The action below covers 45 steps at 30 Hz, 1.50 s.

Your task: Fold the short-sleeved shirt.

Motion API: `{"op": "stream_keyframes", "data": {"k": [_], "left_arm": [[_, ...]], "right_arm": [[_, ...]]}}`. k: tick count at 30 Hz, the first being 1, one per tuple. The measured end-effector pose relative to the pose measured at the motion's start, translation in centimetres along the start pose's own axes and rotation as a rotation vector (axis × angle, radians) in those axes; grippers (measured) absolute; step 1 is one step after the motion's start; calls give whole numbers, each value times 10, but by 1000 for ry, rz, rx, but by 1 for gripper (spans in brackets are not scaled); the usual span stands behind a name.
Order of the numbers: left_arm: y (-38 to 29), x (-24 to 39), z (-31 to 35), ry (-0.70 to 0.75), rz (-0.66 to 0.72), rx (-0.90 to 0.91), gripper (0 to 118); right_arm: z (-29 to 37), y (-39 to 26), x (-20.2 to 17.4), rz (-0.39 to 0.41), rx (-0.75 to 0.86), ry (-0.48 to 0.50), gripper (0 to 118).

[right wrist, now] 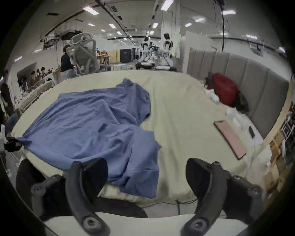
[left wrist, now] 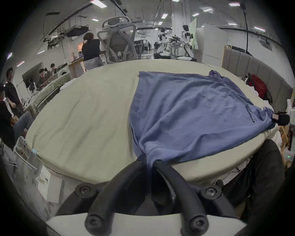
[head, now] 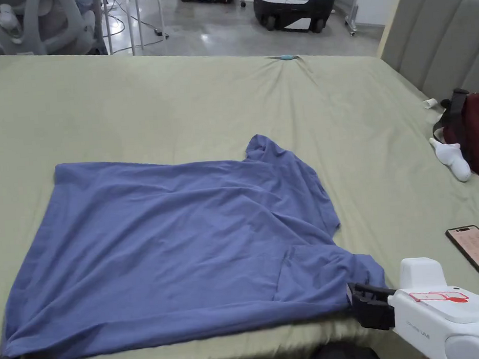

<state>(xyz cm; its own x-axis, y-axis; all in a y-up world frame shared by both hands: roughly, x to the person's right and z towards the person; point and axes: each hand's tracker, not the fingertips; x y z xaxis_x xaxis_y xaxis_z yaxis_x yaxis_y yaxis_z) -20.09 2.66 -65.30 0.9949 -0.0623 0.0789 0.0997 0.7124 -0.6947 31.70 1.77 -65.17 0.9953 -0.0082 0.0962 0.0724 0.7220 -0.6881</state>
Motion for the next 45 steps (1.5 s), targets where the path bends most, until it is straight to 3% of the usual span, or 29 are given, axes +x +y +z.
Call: {"op": "stream_keyframes", "data": {"k": [1,3,4,5,12,18,22,28,29,30,32,33,34,37,40,42,44,45], "left_arm": [[0,0,0,2,2,-2,3],[0,-2,1,3,9,-9,3],[1,-3,2,1,9,-14,2],[2,-3,6,8,7,-16,2],[47,-16,22,24,10,32,2],[126,-16,-26,31,-38,60,2],[170,-21,-88,67,-23,-19,2],[172,-20,-142,78,-62,-129,2],[169,-21,-142,81,-50,-121,3],[167,-21,-140,91,-31,-97,11],[160,-20,-127,170,-44,-65,77],[156,-19,-119,180,-53,-34,103],[151,-17,-104,159,-40,20,116],[140,3,-64,121,25,149,114],[122,34,-38,14,59,322,113],[111,56,-27,-25,42,361,106],[100,71,-27,-26,-4,403,64],[96,79,-25,-10,-34,415,29]], "right_arm": [[-6,0,4,-20,-23,53,76],[-14,0,10,-53,-92,204,18],[-11,0,7,-51,-61,185,9],[-3,1,3,-27,-18,122,9],[28,44,-11,85,46,87,8],[-15,110,-14,69,83,49,8],[-67,140,-18,48,70,-22,8],[-119,138,-11,6,3,-42,9],[-121,136,-9,-3,4,-38,11],[-119,132,-8,-13,13,-23,22],[-109,130,-4,-11,28,16,83],[-99,129,-6,-5,16,10,103],[-84,125,-9,-1,43,2,111],[-41,113,-31,20,200,-13,109],[-10,95,-65,21,293,48,108],[-1,84,-89,33,326,81,94],[6,73,-110,73,368,86,46],[8,69,-117,105,380,86,18]]}}
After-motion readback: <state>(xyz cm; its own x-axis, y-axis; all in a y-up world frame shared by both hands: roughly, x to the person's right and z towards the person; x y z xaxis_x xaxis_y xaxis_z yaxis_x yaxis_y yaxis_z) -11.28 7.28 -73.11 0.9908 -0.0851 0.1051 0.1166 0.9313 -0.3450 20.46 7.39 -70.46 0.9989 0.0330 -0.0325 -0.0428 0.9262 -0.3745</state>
